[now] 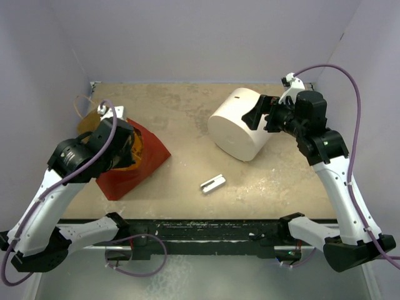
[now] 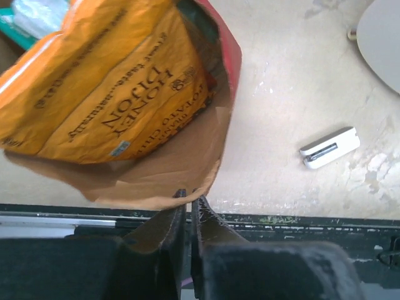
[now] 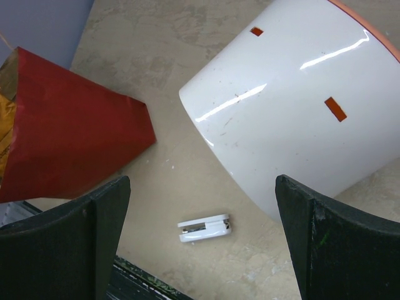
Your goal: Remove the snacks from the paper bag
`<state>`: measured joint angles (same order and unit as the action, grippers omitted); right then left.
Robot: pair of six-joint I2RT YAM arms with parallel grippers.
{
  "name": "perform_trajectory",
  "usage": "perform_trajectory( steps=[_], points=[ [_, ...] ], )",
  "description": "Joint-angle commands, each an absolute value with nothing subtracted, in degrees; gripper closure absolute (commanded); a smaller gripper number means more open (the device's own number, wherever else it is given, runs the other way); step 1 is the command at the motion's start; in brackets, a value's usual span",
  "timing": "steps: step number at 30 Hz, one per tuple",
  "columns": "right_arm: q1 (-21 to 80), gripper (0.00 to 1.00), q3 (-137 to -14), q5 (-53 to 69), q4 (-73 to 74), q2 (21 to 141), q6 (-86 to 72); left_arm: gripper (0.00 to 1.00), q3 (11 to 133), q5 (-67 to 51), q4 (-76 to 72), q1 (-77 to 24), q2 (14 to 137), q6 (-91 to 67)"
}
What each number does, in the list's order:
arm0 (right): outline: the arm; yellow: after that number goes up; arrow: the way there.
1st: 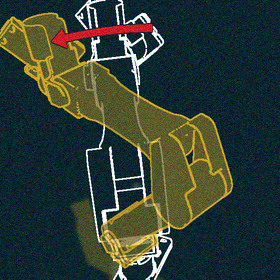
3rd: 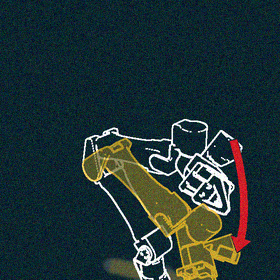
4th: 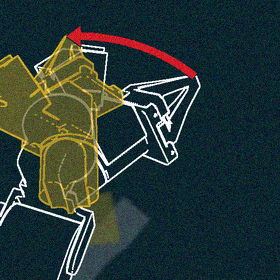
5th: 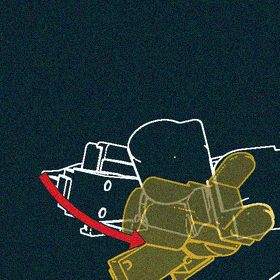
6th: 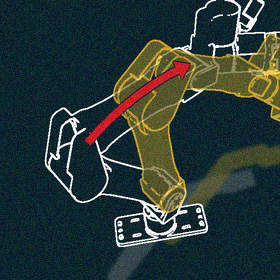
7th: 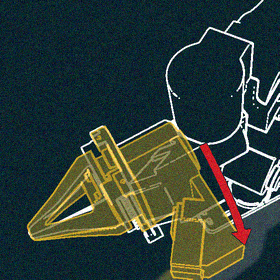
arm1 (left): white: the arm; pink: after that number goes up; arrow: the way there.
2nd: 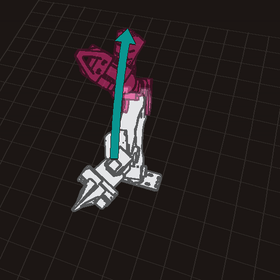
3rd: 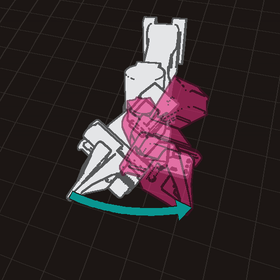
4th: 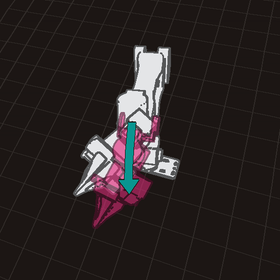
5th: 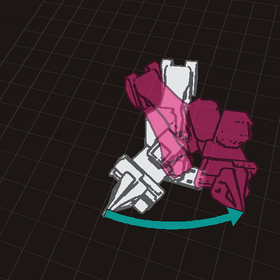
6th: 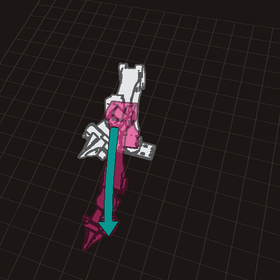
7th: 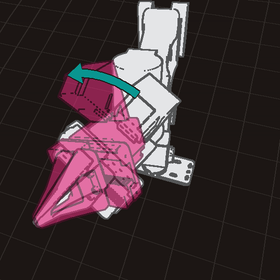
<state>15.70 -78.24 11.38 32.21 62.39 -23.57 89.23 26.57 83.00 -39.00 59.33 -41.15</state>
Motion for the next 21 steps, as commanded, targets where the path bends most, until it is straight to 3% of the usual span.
perform_trajectory(
  steps=[1,13,17,18,19,20,21],
  points=[
    [15.8,0.0,-78.5,10.5,29.9,61.6,-23.2,0.99,90.6,20.5,77.9,-38.6,61.6,-37.2],
    [15.8,0.0,-79.2,12.1,29.5,62.8,-23.2,1.0,94.3,-5.4,54.3,-38.7,68.5,-32.7],
    [15.8,0.0,-80.4,12.3,30.2,63.0,-22.7,1.0,99.1,-8.5,58.4,-38.7,72.1,-29.8],
    [15.8,0.0,-80.4,12.2,30.2,63.0,-22.7,0.88,100.6,-5.7,62.1,-38.6,72.1,-28.8],
    [15.8,0.0,-80.1,12.1,30.0,62.8,-22.7,0.66,101.8,-1.3,65.9,-38.6,71.9,-28.3],
    [15.8,0.0,-79.6,12.0,29.6,62.7,-22.7,0.39,103.0,5.5,70.0,-38.7,71.6,-28.4],
    [15.8,0.0,-79.2,12.2,29.3,62.7,-22.7,0.24,103.9,10.2,73.4,-38.6,71.1,-29.1]
  ],
)
